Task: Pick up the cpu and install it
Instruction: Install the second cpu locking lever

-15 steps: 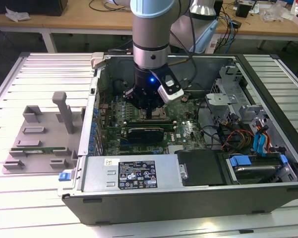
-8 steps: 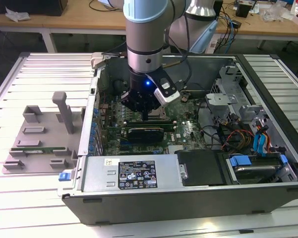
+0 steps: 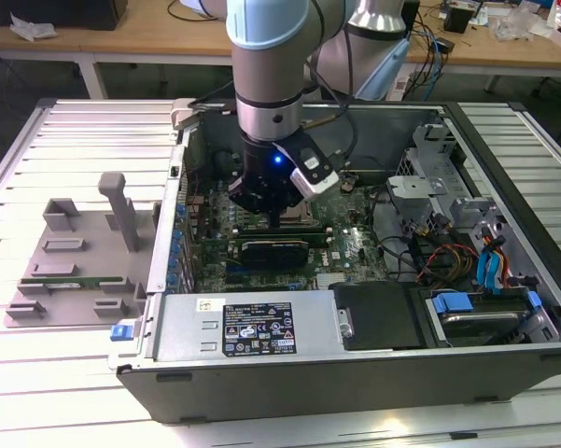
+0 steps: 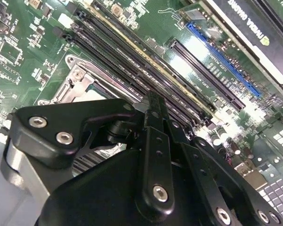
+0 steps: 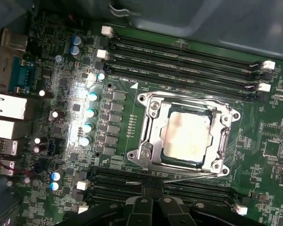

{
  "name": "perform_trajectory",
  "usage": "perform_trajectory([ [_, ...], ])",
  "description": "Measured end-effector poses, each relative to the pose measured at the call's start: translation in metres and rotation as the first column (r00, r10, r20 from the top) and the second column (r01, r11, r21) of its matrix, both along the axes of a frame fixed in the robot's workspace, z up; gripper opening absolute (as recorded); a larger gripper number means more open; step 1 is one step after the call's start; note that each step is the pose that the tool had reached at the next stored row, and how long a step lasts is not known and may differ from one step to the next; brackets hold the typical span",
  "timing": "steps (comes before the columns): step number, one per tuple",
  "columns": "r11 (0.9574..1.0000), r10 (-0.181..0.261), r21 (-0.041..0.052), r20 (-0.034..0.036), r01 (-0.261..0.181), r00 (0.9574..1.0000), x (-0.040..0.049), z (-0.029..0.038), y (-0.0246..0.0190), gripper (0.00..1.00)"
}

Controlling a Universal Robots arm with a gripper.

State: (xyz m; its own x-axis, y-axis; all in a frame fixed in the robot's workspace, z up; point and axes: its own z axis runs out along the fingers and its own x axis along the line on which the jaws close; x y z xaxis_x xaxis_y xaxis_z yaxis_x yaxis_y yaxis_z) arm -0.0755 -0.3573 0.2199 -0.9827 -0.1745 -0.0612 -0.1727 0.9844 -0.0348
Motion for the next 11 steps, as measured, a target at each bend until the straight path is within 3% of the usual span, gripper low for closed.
perform_trajectory([
  [3, 0.9999, 0.01, 0.0073, 0.0081, -0.01, 0.9999, -0.004, 0.0, -0.0011, 0.11],
  [6, 0.9999, 0.012, 0.0081, 0.0094, -0.012, 0.9999, -0.0052, 0.0, -0.0013, 0.11],
  [7, 0.9995, 0.012, 0.0278, 0.0094, -0.012, 0.9999, -0.0054, 0.0001, -0.0016, 0.11],
  [8, 0.9971, 0.011, 0.0754, 0.0102, -0.011, 0.9999, -0.0053, 0.0, -0.0023, 0.11],
  [11, 0.9931, 0.001, 0.1169, 0.0105, -0.002, 0.9999, -0.0052, -0.0001, -0.0065, 0.11],
])
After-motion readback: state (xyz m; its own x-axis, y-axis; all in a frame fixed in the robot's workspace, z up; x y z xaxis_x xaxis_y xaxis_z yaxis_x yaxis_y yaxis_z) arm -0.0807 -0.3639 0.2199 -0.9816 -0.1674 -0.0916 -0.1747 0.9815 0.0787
